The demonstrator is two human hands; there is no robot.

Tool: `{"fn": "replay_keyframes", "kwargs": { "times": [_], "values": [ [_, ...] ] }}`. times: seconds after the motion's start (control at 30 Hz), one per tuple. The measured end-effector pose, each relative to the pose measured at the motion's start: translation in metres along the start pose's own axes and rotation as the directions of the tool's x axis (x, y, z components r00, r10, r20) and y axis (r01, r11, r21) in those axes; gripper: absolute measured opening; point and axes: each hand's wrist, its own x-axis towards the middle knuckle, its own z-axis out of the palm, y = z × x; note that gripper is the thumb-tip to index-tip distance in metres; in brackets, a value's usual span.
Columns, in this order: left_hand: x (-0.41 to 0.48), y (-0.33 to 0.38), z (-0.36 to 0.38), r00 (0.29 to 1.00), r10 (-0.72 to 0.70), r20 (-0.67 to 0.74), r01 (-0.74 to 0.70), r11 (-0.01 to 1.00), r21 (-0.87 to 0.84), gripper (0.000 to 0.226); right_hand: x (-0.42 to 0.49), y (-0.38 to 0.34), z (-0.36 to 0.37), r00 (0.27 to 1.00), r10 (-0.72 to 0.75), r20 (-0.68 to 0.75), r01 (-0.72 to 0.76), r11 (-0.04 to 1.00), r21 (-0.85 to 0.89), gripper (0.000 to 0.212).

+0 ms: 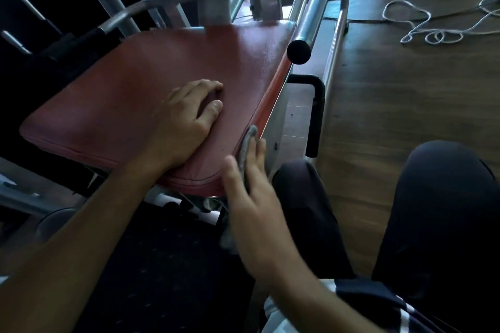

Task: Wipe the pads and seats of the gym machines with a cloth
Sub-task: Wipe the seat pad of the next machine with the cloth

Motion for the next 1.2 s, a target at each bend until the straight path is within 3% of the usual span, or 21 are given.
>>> {"fn": "replay_keyframes", "kwargs": {
  "times": [0.17,0.3,0.37,0.5,0.6,0.67,0.73,0.83,0.93,1.03,1.1,1.2],
  "values": [
    [0.001,0.004,-0.001,1.000,-0.013,0.017,0.013,1.000,-0.010,0.052,0.067,-0.008,-0.022,0.994,0.072,-0.085,-0.078,0.995,-0.066,0.062],
    [0.000,0.003,0.000,1.000,-0.013,0.006,0.013,1.000,0.002,0.052,0.002,0.003,-0.003,1.000,-0.018,0.000,0.018,0.999,-0.028,0.060],
    [0.002,0.001,0.001,1.000,-0.007,0.009,0.007,1.000,-0.004,0.053,0.015,0.010,-0.004,0.998,-0.066,-0.009,0.065,0.995,-0.080,0.063],
    [0.003,0.001,0.002,1.000,-0.015,0.018,0.015,1.000,-0.017,0.052,0.086,-0.012,-0.031,0.995,0.069,-0.073,-0.074,0.995,-0.069,0.073],
    [0.002,0.003,0.002,1.000,-0.003,0.011,0.003,1.000,-0.017,0.051,0.039,-0.001,-0.023,1.000,0.010,-0.015,-0.011,0.998,-0.054,0.060],
    [0.002,0.002,0.001,1.000,-0.005,0.012,0.005,1.000,-0.016,0.051,0.014,-0.003,-0.012,1.000,-0.016,-0.014,0.016,0.999,0.047,0.060],
    [0.003,0.002,0.001,1.000,-0.007,0.013,0.007,1.000,-0.013,0.051,0.034,0.005,-0.015,0.999,-0.021,0.027,0.021,1.000,-0.006,0.066],
    [0.004,0.004,0.002,0.999,-0.016,0.028,0.016,1.000,-0.011,0.051,0.077,-0.014,-0.027,0.990,0.123,-0.071,-0.126,0.991,-0.037,0.087],
    [0.001,0.006,0.002,1.000,-0.010,0.020,0.011,1.000,-0.010,0.054,0.040,-0.002,-0.018,1.000,-0.004,-0.012,0.003,0.996,-0.087,0.059],
    [0.004,0.004,0.002,1.000,-0.013,0.013,0.014,1.000,-0.015,0.054,0.001,0.004,-0.003,1.000,-0.013,0.001,0.012,0.998,0.065,0.060],
    [0.003,0.004,0.002,1.000,-0.011,0.010,0.011,1.000,-0.019,0.052,0.026,0.003,-0.007,1.000,0.004,0.028,-0.003,1.000,-0.027,0.063],
    [0.003,0.006,0.002,1.000,-0.020,0.017,0.020,0.999,-0.025,0.051,0.062,-0.010,-0.018,0.994,0.061,-0.086,-0.063,0.998,-0.029,0.061]
  ]
}}
